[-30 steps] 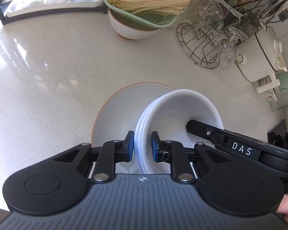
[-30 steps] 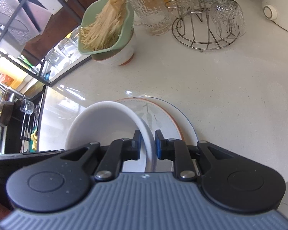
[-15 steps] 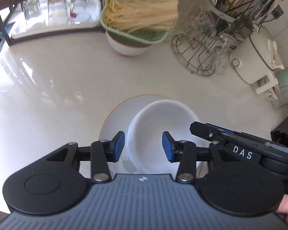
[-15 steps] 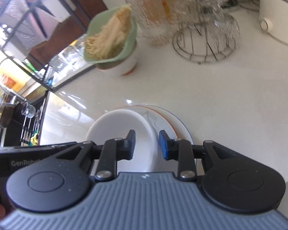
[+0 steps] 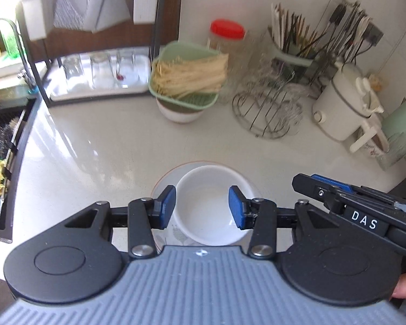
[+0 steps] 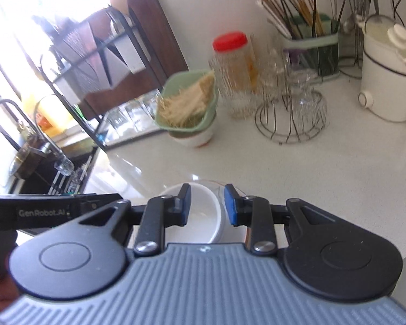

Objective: Organize plates and bowls

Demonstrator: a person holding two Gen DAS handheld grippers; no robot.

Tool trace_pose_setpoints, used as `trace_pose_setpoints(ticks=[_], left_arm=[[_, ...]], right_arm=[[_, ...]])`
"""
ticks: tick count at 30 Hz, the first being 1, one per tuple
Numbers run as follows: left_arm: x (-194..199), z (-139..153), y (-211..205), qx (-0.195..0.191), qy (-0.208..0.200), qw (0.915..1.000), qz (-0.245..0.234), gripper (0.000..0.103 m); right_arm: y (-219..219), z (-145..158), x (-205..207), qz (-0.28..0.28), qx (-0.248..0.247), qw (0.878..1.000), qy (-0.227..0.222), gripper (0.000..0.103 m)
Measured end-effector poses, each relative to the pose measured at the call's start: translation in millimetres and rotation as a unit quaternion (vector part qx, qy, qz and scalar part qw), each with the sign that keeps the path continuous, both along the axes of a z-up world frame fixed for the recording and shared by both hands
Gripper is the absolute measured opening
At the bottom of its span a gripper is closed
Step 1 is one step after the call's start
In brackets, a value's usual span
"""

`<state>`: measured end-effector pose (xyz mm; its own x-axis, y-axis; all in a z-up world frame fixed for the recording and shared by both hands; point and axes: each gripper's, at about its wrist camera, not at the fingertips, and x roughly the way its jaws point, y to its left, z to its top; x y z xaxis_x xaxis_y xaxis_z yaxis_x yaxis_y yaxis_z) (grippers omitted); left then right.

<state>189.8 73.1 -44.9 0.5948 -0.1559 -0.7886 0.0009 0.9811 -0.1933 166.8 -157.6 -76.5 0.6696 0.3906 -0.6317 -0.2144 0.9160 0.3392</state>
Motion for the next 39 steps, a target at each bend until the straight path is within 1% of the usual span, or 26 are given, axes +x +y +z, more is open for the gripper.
trace_pose_setpoints(ticks=[4,8,11,13,15,18,20,26,31,39], left_arm=[[-25,22,-10,0.006,-0.030,0.9995,0.004,0.049],[-47,32,-16,0.009,-0.050,0.9986,0.013,0.049],[-66,40,-22,0.014,-0.066,0.9972,0.032,0.049],[-81,47,-28,0.026,-0.081,0.9957,0.037,0.049],[-96,53,-34,0.028,-0.094,0.9944,0.038,0.049],[-117,59,-45,0.038,-0.105,0.9930,0.038,0.049],[-132,61,-49,0.037,-0.111,0.9924,0.039,0.049],[-177,60,-62,0.031,-0.114,0.9917,0.052,0.049],[-215,55,-71,0.030,-0.112,0.9920,0.050,0.049],[-252,51,-77,0.028,-0.106,0.9924,0.057,0.050]], right_arm=[[-10,17,-18,0.005,0.005,0.999,-0.033,0.031],[-20,33,-38,0.012,0.004,0.997,-0.071,0.031],[-30,42,-53,0.009,0.004,0.995,-0.095,0.031],[-36,46,-63,0.007,0.003,0.995,-0.102,0.031],[-41,49,-75,0.006,0.005,0.994,-0.110,0.031],[-48,52,-94,0.006,-0.001,0.992,-0.122,0.031],[-54,52,-105,0.007,0.003,0.992,-0.124,0.031],[-65,52,-143,0.007,-0.001,0.990,-0.138,0.031],[-71,47,-168,0.011,0.000,0.990,-0.137,0.031],[-81,44,-199,0.016,0.002,0.989,-0.144,0.031]])
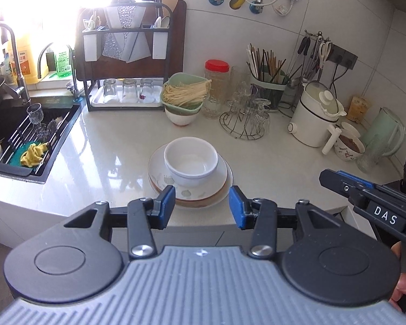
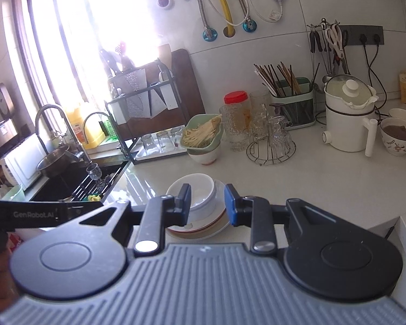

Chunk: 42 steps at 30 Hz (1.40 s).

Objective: Organize plates and bowls

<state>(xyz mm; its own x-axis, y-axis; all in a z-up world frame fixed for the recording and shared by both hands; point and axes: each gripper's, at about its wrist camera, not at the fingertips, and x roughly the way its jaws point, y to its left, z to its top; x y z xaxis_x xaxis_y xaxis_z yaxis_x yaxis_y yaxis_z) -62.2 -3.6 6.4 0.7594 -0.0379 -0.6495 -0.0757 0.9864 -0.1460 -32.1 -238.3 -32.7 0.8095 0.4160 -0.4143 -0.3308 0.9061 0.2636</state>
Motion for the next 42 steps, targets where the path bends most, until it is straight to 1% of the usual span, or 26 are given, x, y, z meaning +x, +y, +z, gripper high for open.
trace_pose_setpoints(ticks=[3,4,6,8,9,10,11,12,13,14,15,16,17,20,22,25,29,33,38,42], left_arm=[[-9,-1,-3,0.004,0.004,1.0000,-0.005,0.052],[-13,-1,-3,0.008,0.004,1.0000,-0.003,0.055],[-21,-1,-2,0.008,0.002,0.9999,-0.008,0.064],[-27,-2,-2,0.012,0.002,0.9999,-0.012,0.081],[-29,-3,-1,0.013,0.004,0.9998,-0.011,0.084],[-31,-3,-1,0.014,0.005,0.9998,-0.011,0.088],[-33,-4,-1,0.015,0.005,0.9998,-0.010,0.090],[-34,-4,-1,0.016,0.004,0.9998,-0.009,0.091],[-36,-5,-1,0.017,0.002,0.9998,-0.010,0.093],[-38,-5,-1,0.017,0.000,0.9998,-0.011,0.095],[-40,-6,-1,0.018,-0.002,0.9998,-0.010,0.096],[-41,-6,-1,0.017,-0.002,0.9998,-0.009,0.097],[-42,-6,0,0.015,-0.001,0.9999,-0.008,0.098],[-46,-7,1,0.008,-0.003,1.0000,-0.003,0.100],[-47,-8,2,0.002,-0.001,1.0000,0.002,0.100],[-49,-9,5,-0.017,0.001,0.9998,0.003,0.100],[-54,-9,4,-0.003,0.000,0.9999,0.012,0.100],[-58,-8,2,0.000,-0.001,0.9998,0.019,0.100],[-61,-9,-2,-0.002,0.001,0.9997,0.026,0.100],[-62,-9,-3,-0.014,0.001,0.9994,0.031,0.100]], right_arm=[[-2,-2,-8,-0.002,-0.005,1.000,-0.003,0.031],[-3,-4,-11,-0.002,-0.005,1.000,-0.003,0.031],[-4,-6,-15,-0.006,-0.007,1.000,0.001,0.031],[-3,-8,-20,-0.003,-0.008,1.000,0.004,0.031],[-2,-9,-22,-0.004,-0.011,1.000,0.003,0.032],[-2,-10,-26,-0.005,-0.015,1.000,0.002,0.039],[-3,-10,-28,-0.007,-0.016,1.000,0.002,0.045],[-3,-10,-29,-0.008,-0.015,1.000,0.002,0.048],[-5,-9,-31,-0.010,-0.015,1.000,0.002,0.057],[-6,-9,-33,-0.012,-0.014,1.000,0.001,0.068],[-7,-8,-35,-0.012,-0.013,1.000,-0.002,0.073],[-8,-7,-36,-0.014,-0.012,1.000,-0.006,0.086],[-9,-6,-37,-0.019,-0.012,1.000,-0.009,0.091],[-12,-5,-37,-0.037,-0.014,0.999,-0.008,0.091],[-14,-6,-38,-0.032,-0.010,0.999,-0.006,0.091],[-13,-9,-41,-0.033,-0.009,0.999,-0.003,0.091],[-11,-10,-46,-0.030,-0.014,0.999,-0.007,0.091],[-12,-10,-50,-0.031,-0.016,0.999,-0.005,0.091],[-14,-10,-55,-0.027,-0.016,1.000,-0.005,0.091],[-17,-10,-57,-0.023,-0.019,1.000,-0.006,0.091]])
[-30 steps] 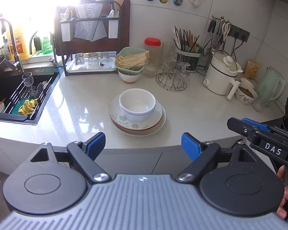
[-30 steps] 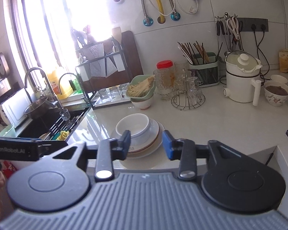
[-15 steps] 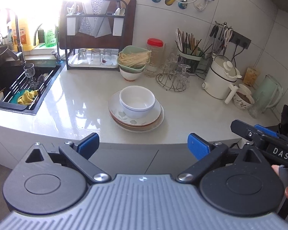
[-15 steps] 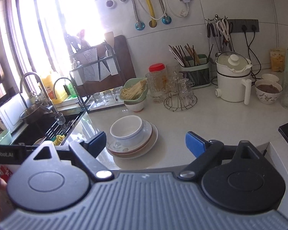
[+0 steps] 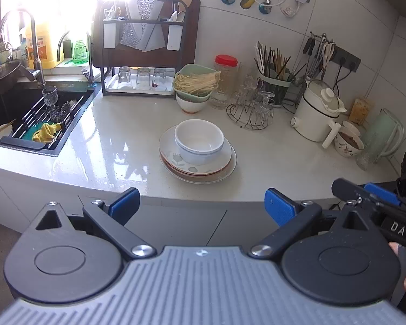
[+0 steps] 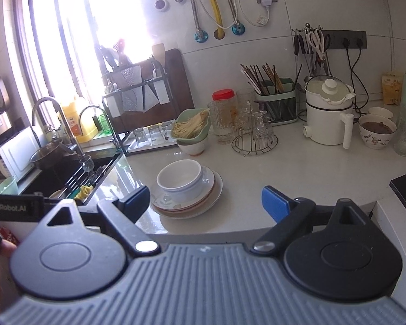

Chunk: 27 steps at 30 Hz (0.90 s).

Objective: Organize plates and bowls

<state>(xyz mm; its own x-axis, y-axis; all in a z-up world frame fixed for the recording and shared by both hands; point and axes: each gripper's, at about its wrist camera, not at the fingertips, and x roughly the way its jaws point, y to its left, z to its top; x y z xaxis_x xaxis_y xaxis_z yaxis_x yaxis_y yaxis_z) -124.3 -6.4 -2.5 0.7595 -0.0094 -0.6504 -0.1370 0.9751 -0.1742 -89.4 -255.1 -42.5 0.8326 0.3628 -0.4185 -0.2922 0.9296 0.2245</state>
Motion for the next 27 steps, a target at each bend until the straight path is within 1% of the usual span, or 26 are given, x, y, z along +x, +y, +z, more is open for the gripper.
trace_pose_setpoints(ticks=[2,5,7,9,12,16,21,27], left_arm=[[-1,1,0,0.003,-0.004,1.0000,0.007,0.100],[-3,3,-2,0.024,-0.009,0.9996,0.014,0.100],[-4,5,-1,0.024,-0.010,0.9996,0.015,0.100],[-6,5,-2,0.032,-0.009,0.9992,0.024,0.100],[-9,4,-1,0.032,-0.005,0.9988,0.037,0.100],[-12,-4,1,0.036,0.010,0.9979,0.053,0.100],[-11,-8,8,0.028,0.018,0.9972,0.067,0.100],[-11,-11,21,0.029,0.018,0.9966,0.075,0.100]], right_arm=[[-2,-1,0,0.004,0.006,1.000,0.006,0.091],[-5,-4,0,0.005,0.011,1.000,0.013,0.091],[-6,-9,3,0.010,0.024,0.999,0.028,0.091],[-6,-12,4,0.014,0.029,0.999,0.034,0.091],[-3,-13,7,0.022,0.019,0.999,0.037,0.091],[2,-9,12,0.030,0.005,0.999,0.033,0.091],[8,-3,12,0.033,-0.005,0.999,0.011,0.091],[22,-11,15,0.047,-0.020,0.998,0.030,0.091]])
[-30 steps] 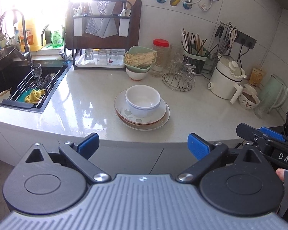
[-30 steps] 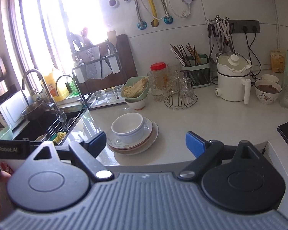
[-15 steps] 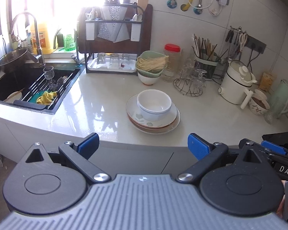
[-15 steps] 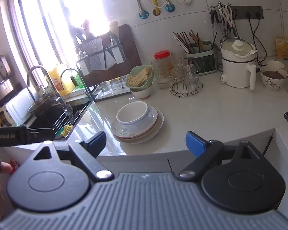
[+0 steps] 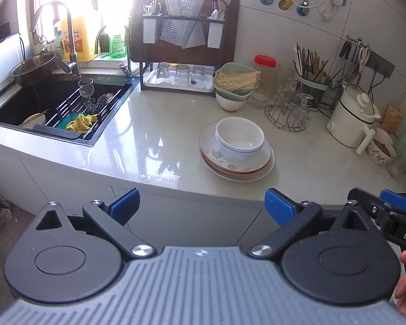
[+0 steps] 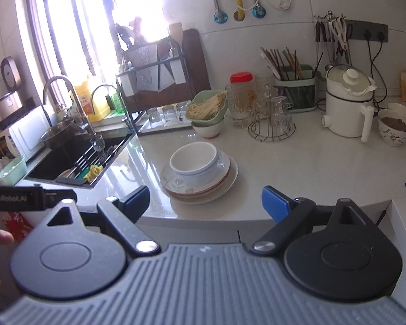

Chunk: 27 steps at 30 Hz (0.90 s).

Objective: Organize plates and bowls

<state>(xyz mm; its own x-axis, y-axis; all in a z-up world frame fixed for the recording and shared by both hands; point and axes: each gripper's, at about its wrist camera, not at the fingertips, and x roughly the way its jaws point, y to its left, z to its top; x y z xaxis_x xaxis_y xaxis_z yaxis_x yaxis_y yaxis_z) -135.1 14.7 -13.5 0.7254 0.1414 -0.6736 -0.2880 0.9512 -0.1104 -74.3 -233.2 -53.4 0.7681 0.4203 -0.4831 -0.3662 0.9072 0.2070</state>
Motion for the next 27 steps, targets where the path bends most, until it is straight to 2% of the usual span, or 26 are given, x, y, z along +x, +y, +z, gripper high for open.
trace_pose_setpoints(ticks=[10,27], left_arm=[[4,-7,19,0.005,0.002,0.9999,0.013,0.100],[31,-12,8,-0.003,0.009,0.9999,0.008,0.101]], right_arm=[[18,-9,3,0.005,-0.019,1.000,0.012,0.091],[16,-11,29,0.007,-0.031,0.999,0.017,0.091]])
